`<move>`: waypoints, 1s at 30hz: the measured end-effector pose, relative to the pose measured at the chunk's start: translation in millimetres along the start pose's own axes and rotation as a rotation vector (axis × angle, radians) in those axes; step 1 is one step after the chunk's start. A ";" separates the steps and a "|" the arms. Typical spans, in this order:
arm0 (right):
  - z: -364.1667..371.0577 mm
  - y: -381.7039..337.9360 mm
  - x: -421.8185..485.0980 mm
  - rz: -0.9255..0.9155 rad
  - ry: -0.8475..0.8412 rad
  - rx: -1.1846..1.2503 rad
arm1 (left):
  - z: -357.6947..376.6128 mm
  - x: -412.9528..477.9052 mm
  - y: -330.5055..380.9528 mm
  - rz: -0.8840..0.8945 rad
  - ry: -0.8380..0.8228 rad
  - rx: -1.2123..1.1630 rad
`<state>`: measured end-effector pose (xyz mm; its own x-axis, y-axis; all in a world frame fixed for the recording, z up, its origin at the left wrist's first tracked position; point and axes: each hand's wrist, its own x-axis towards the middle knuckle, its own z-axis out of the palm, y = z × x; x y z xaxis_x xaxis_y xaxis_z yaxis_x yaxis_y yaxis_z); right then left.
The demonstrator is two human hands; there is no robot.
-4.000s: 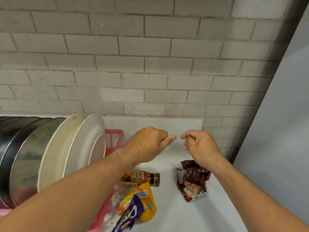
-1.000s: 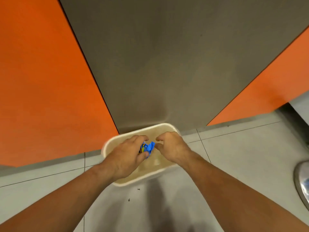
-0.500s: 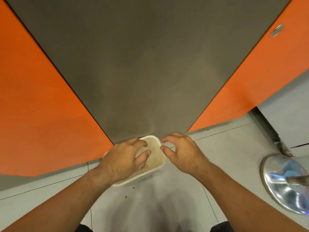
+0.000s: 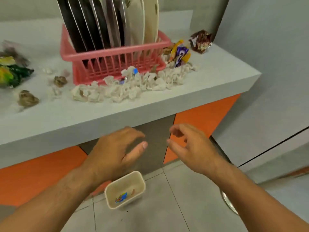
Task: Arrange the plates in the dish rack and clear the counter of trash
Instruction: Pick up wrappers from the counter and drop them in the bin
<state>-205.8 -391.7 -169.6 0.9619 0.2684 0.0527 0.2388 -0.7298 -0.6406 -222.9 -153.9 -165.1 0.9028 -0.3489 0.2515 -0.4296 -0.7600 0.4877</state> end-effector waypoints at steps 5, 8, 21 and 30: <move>-84.7 -26.7 -0.1 -0.084 0.079 -0.025 | -45.5 38.3 59.9 -0.007 0.078 0.037; -114.0 -34.3 -0.9 -0.126 0.107 -0.041 | -56.7 52.5 77.1 -0.003 0.099 0.060; -162.6 -32.2 74.9 -0.125 0.161 -0.153 | -74.5 148.8 61.7 0.063 0.132 0.052; -185.3 -21.0 153.9 -0.090 0.214 -0.245 | -74.4 237.7 40.9 0.167 0.087 0.018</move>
<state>-38.1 -451.6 -6.2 0.9355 0.2198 0.2768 0.3241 -0.8457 -0.4240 -27.5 -227.2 -23.2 0.8135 -0.4230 0.3990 -0.5720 -0.7055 0.4184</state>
